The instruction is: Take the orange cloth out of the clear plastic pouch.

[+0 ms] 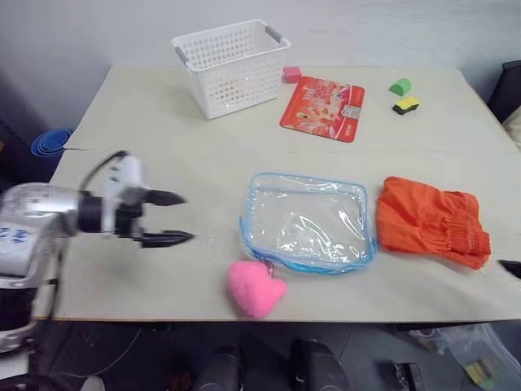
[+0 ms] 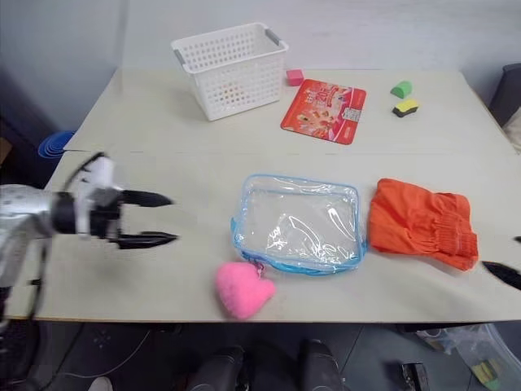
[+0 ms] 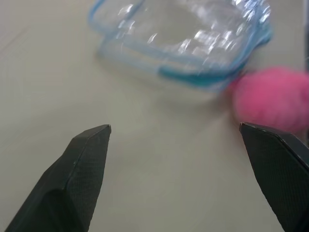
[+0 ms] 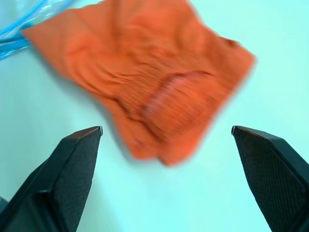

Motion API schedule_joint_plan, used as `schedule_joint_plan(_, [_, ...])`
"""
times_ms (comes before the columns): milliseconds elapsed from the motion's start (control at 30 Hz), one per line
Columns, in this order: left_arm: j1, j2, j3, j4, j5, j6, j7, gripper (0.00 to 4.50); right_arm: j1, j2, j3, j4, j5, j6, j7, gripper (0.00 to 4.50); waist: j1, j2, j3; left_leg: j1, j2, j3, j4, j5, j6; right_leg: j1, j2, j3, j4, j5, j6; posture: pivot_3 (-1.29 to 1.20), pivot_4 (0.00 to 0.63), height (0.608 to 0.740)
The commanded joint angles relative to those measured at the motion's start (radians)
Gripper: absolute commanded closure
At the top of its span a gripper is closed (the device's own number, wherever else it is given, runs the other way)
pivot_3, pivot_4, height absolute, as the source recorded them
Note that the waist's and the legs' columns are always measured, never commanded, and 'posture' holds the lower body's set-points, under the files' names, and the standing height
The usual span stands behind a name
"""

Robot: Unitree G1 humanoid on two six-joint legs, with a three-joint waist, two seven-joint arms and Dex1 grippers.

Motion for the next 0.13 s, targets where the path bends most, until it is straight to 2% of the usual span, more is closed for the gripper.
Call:
schedule_joint_plan(33, [-0.035, 0.030, 0.015, 0.112, 0.028, -0.117, -0.061, 0.02, -0.037, -0.062, -0.056, 0.134, 0.002, 0.005, 0.065, 0.00, 0.000, 0.000, 0.000, 0.000, 0.000, 0.000, 0.000, 0.000, 0.000, 0.000, -0.001, 0.000, 0.000, 0.000, 0.000, 0.00, 0.150, 0.740])
schedule_joint_plan(133, [-0.114, 0.013, -0.003, 0.134, 0.029, -0.159, -0.077, 0.02, -0.014, -0.081, -0.048, 0.194, -0.006, 0.011, 0.158, 0.00, 0.003, -0.001, 0.001, -0.001, 0.000, -0.001, 0.000, 0.000, 0.001, -0.002, -0.002, 0.000, 0.000, 0.000, 0.000, 0.00, 0.150, 0.740])
